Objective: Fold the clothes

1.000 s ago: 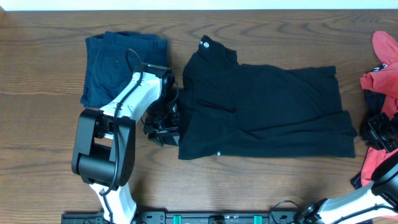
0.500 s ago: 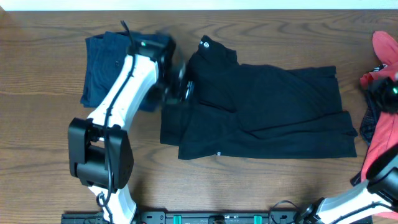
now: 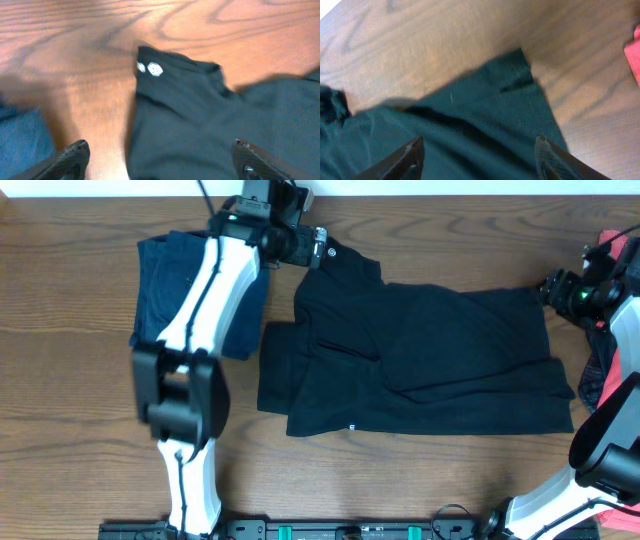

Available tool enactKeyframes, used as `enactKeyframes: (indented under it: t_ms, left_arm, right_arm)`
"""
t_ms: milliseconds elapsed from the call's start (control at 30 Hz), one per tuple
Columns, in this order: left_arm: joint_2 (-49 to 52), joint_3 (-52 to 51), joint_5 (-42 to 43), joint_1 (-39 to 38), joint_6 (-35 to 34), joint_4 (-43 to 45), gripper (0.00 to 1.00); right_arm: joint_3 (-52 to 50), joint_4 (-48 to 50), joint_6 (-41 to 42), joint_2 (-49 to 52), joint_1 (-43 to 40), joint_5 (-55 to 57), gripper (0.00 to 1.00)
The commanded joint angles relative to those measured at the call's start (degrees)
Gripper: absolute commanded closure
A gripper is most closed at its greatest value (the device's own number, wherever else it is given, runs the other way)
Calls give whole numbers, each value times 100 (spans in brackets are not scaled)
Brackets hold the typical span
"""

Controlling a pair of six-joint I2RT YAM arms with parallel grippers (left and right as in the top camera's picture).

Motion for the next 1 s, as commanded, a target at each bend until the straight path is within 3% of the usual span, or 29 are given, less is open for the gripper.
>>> enactKeyframes:
  t_ms: [0,333,967]
  left_arm:
    - [619,380,-50,24,149,280,11]
    - [1311,647,-380,13,933,1241,10]
    - [2271,643,-461,-535,1198,2566,16]
  right_arm:
    - [87,-350,-15,44,-2,-55,36]
    - [87,-1751,-382,46,-2,-20,37]
    - [87,-1602,-382,44,-2,-24,39]
